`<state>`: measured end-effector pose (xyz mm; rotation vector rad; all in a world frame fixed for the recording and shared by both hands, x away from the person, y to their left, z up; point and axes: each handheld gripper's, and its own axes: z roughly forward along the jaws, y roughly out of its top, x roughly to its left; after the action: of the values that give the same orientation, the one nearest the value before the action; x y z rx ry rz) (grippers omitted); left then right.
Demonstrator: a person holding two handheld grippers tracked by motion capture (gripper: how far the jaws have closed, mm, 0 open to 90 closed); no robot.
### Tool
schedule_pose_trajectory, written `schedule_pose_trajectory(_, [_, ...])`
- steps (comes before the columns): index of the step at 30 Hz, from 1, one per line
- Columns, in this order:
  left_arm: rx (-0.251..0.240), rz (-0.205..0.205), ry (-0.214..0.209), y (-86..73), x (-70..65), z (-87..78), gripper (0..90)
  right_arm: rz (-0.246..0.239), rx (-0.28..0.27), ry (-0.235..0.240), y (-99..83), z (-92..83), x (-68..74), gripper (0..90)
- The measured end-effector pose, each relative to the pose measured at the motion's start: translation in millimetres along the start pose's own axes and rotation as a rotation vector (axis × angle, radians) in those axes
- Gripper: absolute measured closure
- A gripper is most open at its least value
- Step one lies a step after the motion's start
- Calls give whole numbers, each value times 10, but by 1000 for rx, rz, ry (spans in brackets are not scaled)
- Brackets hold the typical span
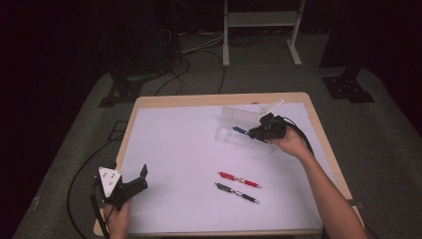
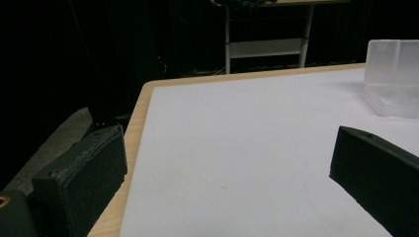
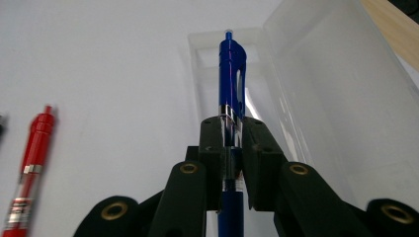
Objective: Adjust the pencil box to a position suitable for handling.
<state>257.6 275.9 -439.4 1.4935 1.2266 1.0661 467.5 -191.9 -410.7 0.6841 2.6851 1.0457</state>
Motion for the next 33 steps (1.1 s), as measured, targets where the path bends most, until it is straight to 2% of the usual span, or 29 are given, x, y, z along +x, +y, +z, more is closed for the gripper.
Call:
schedule_pose_trajectory(4, [0,5,1,2,-3,-5,4,31,7,0,-20,72,-85,787])
schedule_pose_trajectory(9, [0,0,-2,1,-2,-1,4,31,49,-6,-78,192,-138,786])
schedule_pose_trajectory(13, [0,3,-1,2,-5,-2,4,37,57,7,-111,263,-163,785])
schedule_pose_trajectory(16, [1,4,-2,2,-5,-2,3,24,71,4,-121,303,-173,785])
schedule_pose_trajectory(21, [1,2,-3,2,-4,-1,4,36,71,5,-136,339,-180,763])
schedule_pose_trajectory(22, [1,3,-2,2,-5,-2,4,28,65,0,-141,343,-189,752])
schedule_pose_trajectory(27, [1,4,-2,2,-10,-4,4,50,52,5,-161,317,-206,728])
schedule_pose_trajectory(33, [2,2,-5,1,-11,-2,4,51,39,27,-166,166,-144,701])
